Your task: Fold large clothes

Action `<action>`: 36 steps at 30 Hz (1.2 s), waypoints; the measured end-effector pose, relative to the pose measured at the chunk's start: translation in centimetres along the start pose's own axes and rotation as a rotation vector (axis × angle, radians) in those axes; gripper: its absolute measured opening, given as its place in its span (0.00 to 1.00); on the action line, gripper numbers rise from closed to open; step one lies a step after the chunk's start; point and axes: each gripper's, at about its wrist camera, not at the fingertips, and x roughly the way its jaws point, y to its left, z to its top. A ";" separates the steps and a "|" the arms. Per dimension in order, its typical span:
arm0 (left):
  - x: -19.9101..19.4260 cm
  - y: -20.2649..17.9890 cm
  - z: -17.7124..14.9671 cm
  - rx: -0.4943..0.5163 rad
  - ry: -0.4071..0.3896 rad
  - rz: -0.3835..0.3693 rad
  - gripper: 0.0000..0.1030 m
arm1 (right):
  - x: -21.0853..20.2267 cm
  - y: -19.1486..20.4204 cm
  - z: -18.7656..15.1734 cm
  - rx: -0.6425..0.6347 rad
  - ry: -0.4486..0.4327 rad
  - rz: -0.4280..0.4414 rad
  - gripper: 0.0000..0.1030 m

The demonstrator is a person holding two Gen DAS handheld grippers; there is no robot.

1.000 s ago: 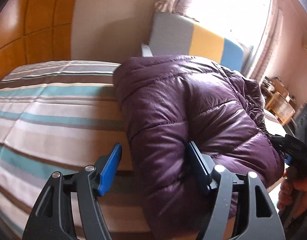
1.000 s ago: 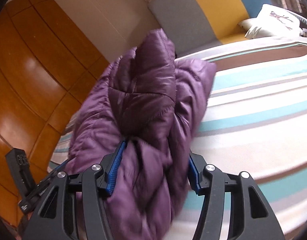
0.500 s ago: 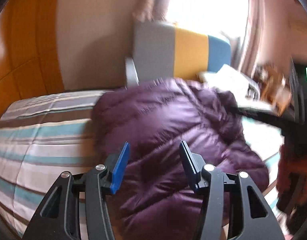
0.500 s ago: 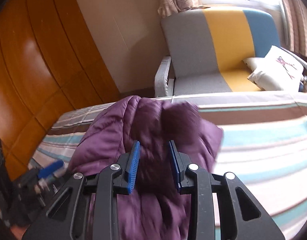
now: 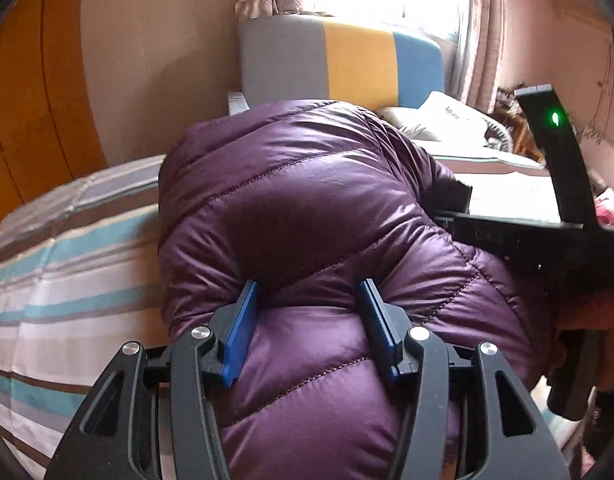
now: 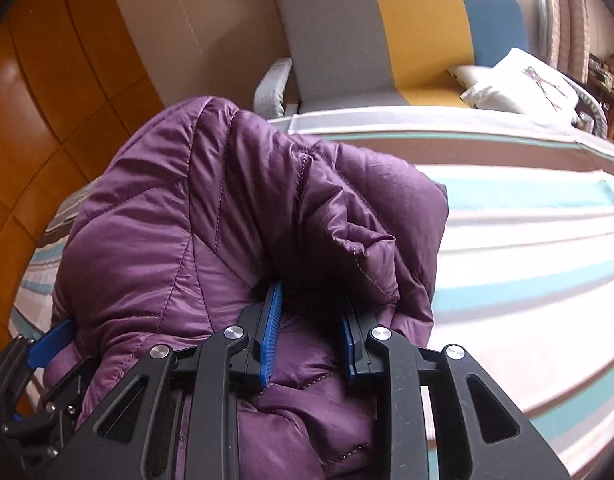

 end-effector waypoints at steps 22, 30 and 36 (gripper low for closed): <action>-2.9 1.4 -2.6 -0.174 0.006 0.048 0.79 | -7.2 3.8 -3.9 -0.147 -0.067 -0.030 0.35; -6.0 1.2 -2.8 -0.216 -0.012 0.084 0.98 | -10.2 3.5 -4.0 -0.093 -0.102 0.017 0.47; -9.6 -0.1 -4.1 -0.202 -0.038 0.185 0.98 | -14.9 4.3 -6.2 -0.117 -0.177 0.079 0.59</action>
